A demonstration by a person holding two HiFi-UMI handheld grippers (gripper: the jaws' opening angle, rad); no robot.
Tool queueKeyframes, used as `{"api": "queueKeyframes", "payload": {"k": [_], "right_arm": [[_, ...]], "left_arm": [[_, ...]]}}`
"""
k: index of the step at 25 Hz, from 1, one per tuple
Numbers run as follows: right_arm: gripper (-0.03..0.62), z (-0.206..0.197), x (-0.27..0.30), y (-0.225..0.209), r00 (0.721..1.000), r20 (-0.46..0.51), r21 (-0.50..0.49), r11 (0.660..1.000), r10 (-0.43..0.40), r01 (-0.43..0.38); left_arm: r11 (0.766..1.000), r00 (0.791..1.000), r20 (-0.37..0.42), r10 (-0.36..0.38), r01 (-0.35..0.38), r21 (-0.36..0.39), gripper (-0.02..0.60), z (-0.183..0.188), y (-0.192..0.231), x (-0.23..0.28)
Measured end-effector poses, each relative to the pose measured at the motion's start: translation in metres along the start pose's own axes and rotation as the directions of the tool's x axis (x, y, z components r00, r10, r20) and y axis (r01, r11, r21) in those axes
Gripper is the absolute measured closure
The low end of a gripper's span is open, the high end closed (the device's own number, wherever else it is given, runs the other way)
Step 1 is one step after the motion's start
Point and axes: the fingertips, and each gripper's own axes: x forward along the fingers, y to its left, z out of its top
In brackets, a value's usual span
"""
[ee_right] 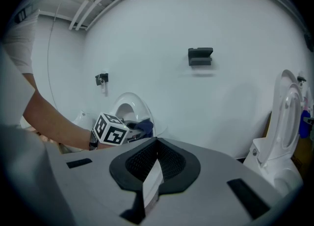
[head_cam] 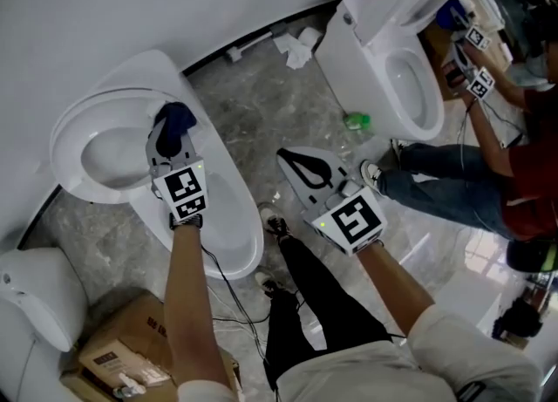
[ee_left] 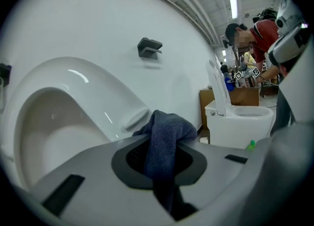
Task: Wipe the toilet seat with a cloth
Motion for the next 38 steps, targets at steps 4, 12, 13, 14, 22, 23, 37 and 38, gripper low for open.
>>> {"api": "queueKeyframes", "payload": {"k": [4, 12, 13, 14, 22, 23, 37, 38], "right_arm": [[0.571, -0.007, 0.001, -0.010, 1.000, -0.010, -0.006, 1.000, -0.011, 0.011], [0.571, -0.026, 0.007, -0.014, 0.999, -0.049, -0.005, 1.000, -0.010, 0.010], [0.571, -0.028, 0.009, -0.016, 0.999, -0.050, -0.006, 1.000, -0.009, 0.008], [0.571, -0.029, 0.010, -0.017, 0.999, -0.050, -0.006, 1.000, -0.008, 0.007], [0.571, -0.037, 0.011, -0.025, 0.997, -0.075, -0.009, 1.000, -0.009, 0.009], [0.571, -0.037, 0.012, -0.026, 0.997, -0.076, -0.010, 1.000, -0.009, 0.009], [0.571, 0.018, 0.050, -0.008, 0.993, -0.071, -0.031, 0.995, 0.090, -0.092], [0.571, 0.027, 0.056, -0.004, 0.992, -0.058, -0.038, 0.993, 0.110, -0.112]], "left_arm": [[1.000, 1.000, -0.022, -0.018, 0.018, 0.023, 0.545, -0.020, -0.015, 0.007], [0.999, 0.994, -0.102, -0.049, 0.046, -0.030, 0.545, -0.070, -0.036, 0.014], [0.998, 0.993, -0.110, -0.048, 0.044, -0.039, 0.545, -0.074, -0.036, 0.015], [0.998, 0.992, -0.119, -0.049, 0.044, -0.044, 0.545, -0.079, -0.037, 0.015], [0.996, 0.984, -0.158, -0.076, 0.066, -0.067, 0.545, -0.093, -0.046, 0.018], [0.995, 0.983, -0.163, -0.079, 0.068, -0.070, 0.545, -0.093, -0.046, 0.017], [0.925, 0.956, -0.119, -0.269, 0.222, -0.307, 0.545, -0.059, -0.046, -0.038], [0.921, 0.960, -0.097, -0.263, 0.220, -0.322, 0.545, -0.051, -0.041, -0.047]]}}
